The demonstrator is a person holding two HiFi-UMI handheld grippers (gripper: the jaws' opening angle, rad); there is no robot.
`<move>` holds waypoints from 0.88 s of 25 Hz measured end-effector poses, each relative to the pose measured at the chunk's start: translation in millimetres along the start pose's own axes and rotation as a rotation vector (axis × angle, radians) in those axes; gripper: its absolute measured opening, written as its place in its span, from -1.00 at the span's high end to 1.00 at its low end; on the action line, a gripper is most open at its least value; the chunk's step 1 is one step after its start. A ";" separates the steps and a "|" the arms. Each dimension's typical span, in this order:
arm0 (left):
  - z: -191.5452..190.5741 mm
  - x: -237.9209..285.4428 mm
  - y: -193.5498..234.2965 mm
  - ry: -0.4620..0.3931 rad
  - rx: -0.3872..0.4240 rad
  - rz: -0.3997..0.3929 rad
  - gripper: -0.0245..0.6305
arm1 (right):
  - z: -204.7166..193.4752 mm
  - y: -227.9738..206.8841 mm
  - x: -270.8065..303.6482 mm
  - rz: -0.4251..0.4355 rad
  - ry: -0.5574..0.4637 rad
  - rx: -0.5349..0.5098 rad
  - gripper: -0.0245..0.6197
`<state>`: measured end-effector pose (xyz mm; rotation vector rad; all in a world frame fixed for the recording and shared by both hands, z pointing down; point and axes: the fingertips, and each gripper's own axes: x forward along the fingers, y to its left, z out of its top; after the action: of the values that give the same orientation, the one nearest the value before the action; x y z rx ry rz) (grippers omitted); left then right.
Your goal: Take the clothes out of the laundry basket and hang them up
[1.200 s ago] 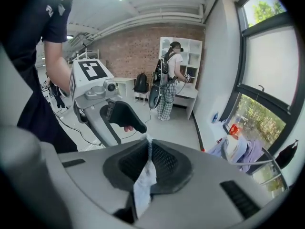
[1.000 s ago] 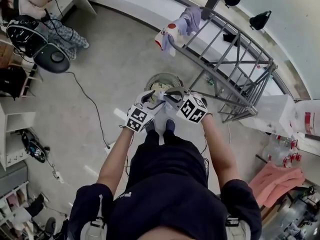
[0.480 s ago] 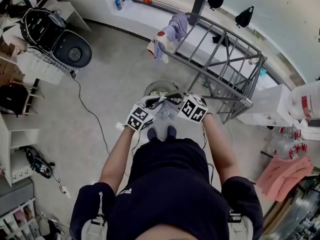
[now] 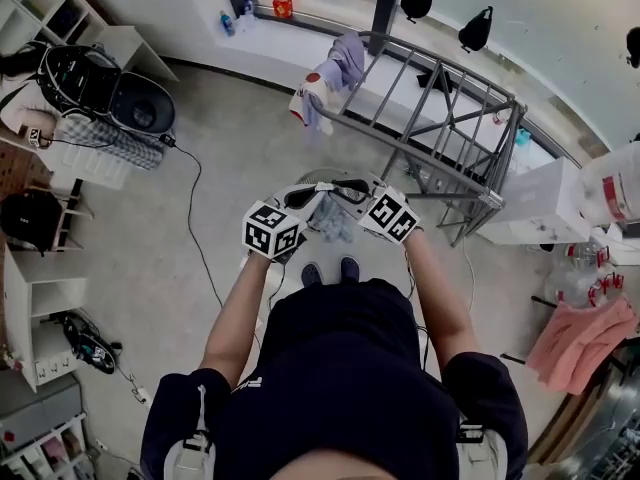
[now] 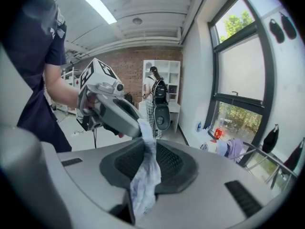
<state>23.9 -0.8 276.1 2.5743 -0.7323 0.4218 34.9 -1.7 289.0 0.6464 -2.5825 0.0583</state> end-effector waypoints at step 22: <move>121.7 -34.6 -10.1 -0.224 -0.145 0.107 0.82 | -64.4 28.8 30.1 -0.457 0.095 0.027 0.14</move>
<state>22.0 -36.5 154.3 2.4768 -0.9459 0.1069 26.5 20.6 361.9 1.1944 -2.2874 -0.0249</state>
